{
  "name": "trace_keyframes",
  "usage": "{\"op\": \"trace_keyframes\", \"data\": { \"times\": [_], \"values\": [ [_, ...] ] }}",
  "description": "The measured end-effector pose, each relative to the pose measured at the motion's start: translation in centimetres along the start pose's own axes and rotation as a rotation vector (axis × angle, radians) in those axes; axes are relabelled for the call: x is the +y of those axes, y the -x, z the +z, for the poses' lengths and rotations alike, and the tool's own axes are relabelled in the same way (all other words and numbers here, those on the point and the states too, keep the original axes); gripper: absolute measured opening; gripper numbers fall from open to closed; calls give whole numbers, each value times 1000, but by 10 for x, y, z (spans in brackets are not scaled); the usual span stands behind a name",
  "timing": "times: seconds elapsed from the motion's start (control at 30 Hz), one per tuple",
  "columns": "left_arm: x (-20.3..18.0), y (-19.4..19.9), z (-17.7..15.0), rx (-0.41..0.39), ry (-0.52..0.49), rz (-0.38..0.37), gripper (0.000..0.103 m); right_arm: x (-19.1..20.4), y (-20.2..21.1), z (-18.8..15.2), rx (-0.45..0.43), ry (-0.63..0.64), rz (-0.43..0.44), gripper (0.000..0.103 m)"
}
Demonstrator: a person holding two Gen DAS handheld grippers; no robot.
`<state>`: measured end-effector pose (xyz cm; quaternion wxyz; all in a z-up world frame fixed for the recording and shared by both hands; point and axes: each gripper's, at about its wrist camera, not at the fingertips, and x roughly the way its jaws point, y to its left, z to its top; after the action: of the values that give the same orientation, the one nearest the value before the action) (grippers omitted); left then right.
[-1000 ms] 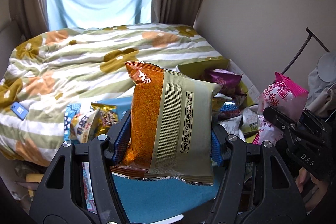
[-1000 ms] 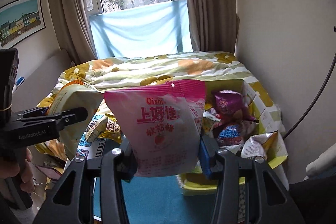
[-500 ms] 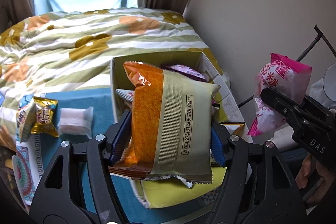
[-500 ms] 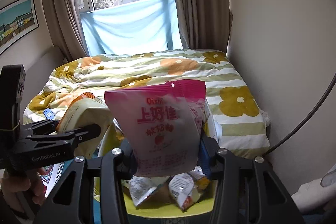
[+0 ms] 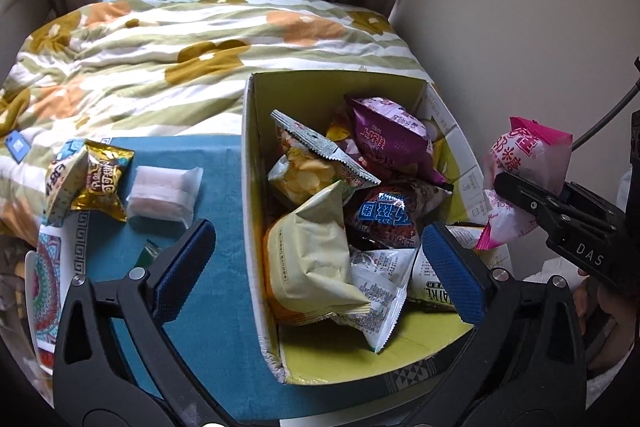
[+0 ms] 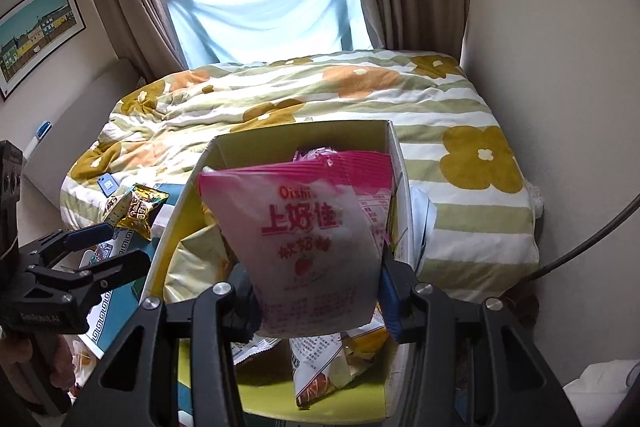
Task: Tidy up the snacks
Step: 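Carry both bags into the yellow box and open both tools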
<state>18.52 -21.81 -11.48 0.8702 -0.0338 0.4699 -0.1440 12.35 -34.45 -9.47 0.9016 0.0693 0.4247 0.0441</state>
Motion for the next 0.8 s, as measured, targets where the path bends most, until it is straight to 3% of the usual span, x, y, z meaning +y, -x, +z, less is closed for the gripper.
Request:
{"op": "trace_keyframes", "data": {
  "times": [0.33, 0.37, 0.43, 0.5, 0.8],
  "values": [
    [22, -1, 0, -11, 36, 60, 102, 27, -36, 16, 62, 88, 69, 45],
    [26, -1, -2, -6, 44, 64, 102, 30, -42, 16, 71, 86, 80, 47],
    [35, -3, -5, 8, 75, 67, 102, 33, -52, 16, 90, 85, 100, 64],
    [44, -4, -8, 17, 103, 59, 102, 35, -52, 12, 79, 90, 122, 101],
    [41, 9, -9, -19, 86, 65, 102, 34, -37, 3, 53, 95, 109, 103]
  ]
}}
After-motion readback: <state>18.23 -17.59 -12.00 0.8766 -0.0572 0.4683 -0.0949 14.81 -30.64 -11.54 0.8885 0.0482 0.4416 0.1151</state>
